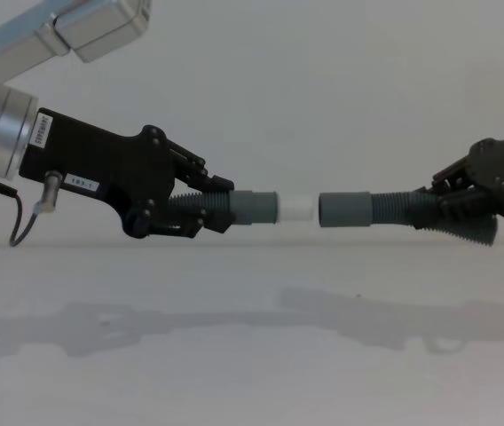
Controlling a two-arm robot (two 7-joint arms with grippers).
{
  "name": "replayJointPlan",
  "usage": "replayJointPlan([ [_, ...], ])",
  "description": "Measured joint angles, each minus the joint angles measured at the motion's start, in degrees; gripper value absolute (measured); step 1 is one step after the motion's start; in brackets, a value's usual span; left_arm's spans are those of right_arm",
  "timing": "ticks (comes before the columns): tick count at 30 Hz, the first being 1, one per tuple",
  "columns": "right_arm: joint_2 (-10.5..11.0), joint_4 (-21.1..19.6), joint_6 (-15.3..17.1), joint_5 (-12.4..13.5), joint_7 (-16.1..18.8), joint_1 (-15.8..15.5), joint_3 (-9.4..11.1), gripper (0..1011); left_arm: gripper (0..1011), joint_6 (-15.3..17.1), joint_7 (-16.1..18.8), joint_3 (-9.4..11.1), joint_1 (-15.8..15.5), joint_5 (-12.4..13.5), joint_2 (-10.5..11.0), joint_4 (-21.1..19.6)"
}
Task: Use both hands to pick up one end of the pipe from the table, align the ends, and insert them.
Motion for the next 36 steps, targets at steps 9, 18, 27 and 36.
replayJointPlan([
  [9,-0.31,0.61,-0.43,0.10,0.29,0.71,-0.53,192,312,0.00,0.00,0.00,0.00,0.00,0.00,0.00],
  [18,-0.64,1.14,-0.95,0.35,0.53,1.28,-1.03,192,312,0.00,0.00,0.00,0.00,0.00,0.00,0.00],
  [27,-0.81,1.28,-1.15,0.54,0.86,1.73,-1.56,192,312,0.00,0.00,0.00,0.00,0.00,0.00,0.00],
  [36,-1.08,1.51,-1.32,0.74,0.94,2.24,-2.07,192,312,0.00,0.01,-0.01,0.00,0.01,0.00,0.01],
])
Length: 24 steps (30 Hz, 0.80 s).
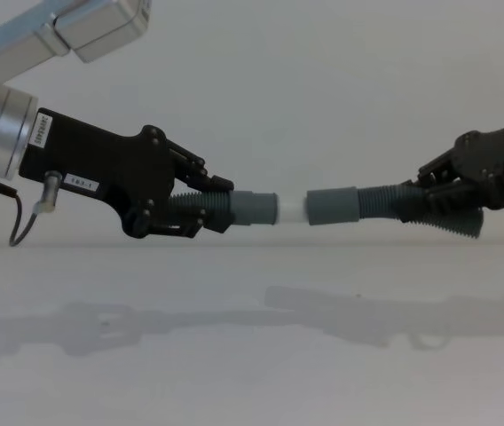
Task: Use both hands to pick up one end of the pipe from the table, align the ends, and insert them.
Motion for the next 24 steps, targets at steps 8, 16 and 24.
replayJointPlan([
  [8,-0.65,0.84,-0.45,0.16,0.00,0.69,-0.43,192,312,0.00,0.00,0.01,0.00,0.00,-0.01,0.00],
  [16,-0.94,1.41,-0.62,0.23,-0.01,1.22,-0.67,192,312,0.00,0.00,0.01,0.00,-0.02,0.00,0.00],
  [24,-0.84,1.66,-0.63,0.28,-0.03,1.45,-0.74,191,312,0.00,0.00,0.01,0.00,-0.02,-0.01,-0.01],
])
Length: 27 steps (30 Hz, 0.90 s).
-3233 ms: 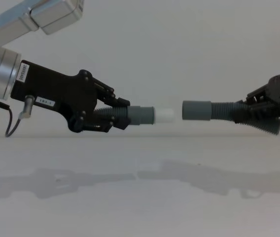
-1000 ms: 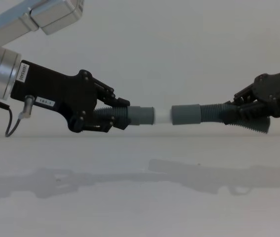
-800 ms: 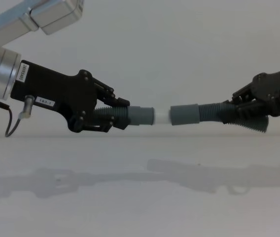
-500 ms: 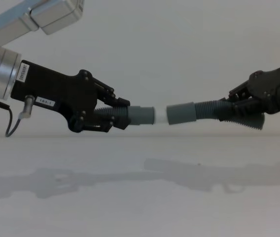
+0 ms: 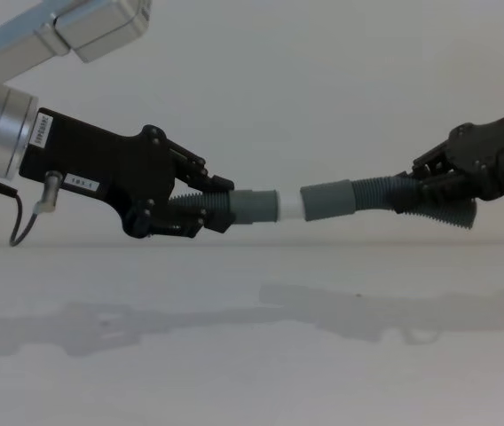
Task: Use both hands to pick up one end of the pipe from the table, align the ends, and insert them.
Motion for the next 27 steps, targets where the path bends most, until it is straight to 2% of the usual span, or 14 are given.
replayJointPlan([
  [27,-0.18,0.22,0.54,0.99,2.11,0.98,-1.27,192,312,0.00,-0.01,0.00,0.00,0.02,0.01,0.00],
])
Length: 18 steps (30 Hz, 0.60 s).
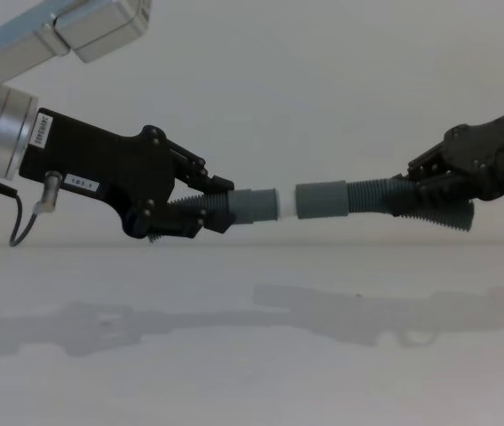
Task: Use both hands to pick up one end of the pipe from the table, align the ends, and insert them.
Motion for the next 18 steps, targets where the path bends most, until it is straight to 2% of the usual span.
replayJointPlan([
  [18,-0.07,-0.23,0.01,0.50,0.12,0.12,-0.38,192,312,0.00,0.01,0.00,0.00,0.00,0.00,0.00],
])
